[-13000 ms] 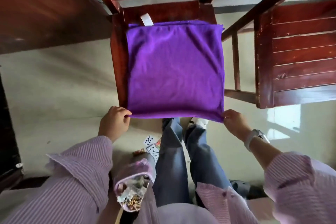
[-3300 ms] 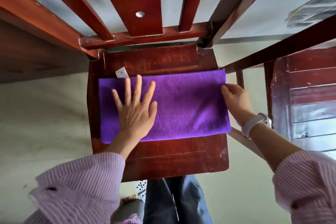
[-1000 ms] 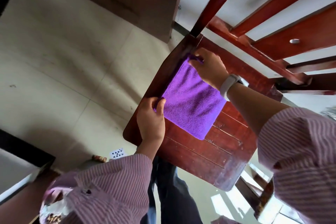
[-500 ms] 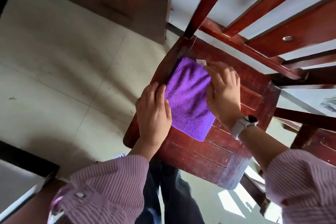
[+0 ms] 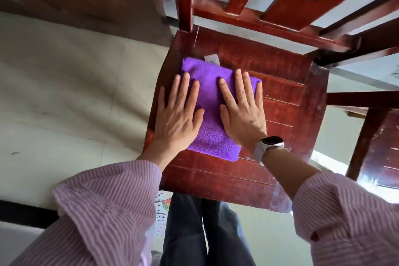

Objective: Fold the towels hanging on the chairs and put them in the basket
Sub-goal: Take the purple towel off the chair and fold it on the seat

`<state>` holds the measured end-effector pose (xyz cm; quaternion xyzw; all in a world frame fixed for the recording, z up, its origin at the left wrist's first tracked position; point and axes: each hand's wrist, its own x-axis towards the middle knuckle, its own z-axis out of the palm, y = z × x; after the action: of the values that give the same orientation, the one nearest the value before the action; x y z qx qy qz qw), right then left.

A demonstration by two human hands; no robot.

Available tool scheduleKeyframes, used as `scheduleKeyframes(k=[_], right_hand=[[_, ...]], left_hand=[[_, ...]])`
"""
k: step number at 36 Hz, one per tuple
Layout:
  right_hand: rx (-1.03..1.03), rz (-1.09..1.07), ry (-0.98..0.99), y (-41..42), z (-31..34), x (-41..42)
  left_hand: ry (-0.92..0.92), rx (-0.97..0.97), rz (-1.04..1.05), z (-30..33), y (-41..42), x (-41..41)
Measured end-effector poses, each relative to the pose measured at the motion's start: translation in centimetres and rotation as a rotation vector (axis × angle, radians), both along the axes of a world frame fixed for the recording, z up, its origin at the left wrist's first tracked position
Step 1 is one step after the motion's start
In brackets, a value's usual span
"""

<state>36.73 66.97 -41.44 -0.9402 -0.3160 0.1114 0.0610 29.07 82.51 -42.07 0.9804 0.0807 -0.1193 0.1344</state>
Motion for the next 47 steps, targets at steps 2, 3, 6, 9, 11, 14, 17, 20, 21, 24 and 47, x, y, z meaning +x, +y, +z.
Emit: scheduleKeyframes(k=[2, 3, 6, 9, 11, 14, 17, 20, 21, 24, 47], right_hand=[[0.097, -0.047, 0.033, -0.5, 0.8, -0.4], [0.154, -0.109, 0.050, -0.7, 1.1, -0.7], [0.247, -0.430, 0.147, -1.3, 2.7, -2.5], [0.152, -0.740, 0.396, -0.9, 3.7, -5.2], [0.086, -0.834, 0.501, -0.5, 3.9, -6.4], [0.055, -0.920, 0.597, -0.2, 4.2, -6.3], [0.045, -0.953, 0.708, -1.0, 5.0, -4.3], [0.204, -0.917, 0.582, -3.4, 5.4, -1.3], [0.272, -0.909, 0.488, -4.4, 5.3, -0.1], [0.351, -0.948, 0.302, -7.0, 5.1, 3.3], [0.704, -1.437, 0.635, -5.3, 3.8, -2.4]], left_hand=[[-0.002, 0.019, -0.014, 0.8, 0.2, 0.3], [-0.021, 0.024, -0.025, 1.2, 0.4, 0.6], [-0.119, 0.017, -0.163, 2.3, 0.7, 3.0], [-0.068, 0.030, -0.315, 2.2, 1.0, 5.8], [0.030, 0.031, -0.324, 1.9, 1.3, 7.1], [0.039, 0.040, -0.297, 1.8, 1.4, 8.1], [0.022, 0.060, -0.196, 2.2, 1.2, 7.9], [0.043, -0.004, -0.028, 3.0, 1.0, 6.1], [0.069, -0.060, 0.063, 3.4, 0.7, 5.6], [0.144, -0.124, 0.218, 4.1, -0.5, 4.4], [0.421, -0.829, 0.623, 4.1, -0.7, 8.6]])
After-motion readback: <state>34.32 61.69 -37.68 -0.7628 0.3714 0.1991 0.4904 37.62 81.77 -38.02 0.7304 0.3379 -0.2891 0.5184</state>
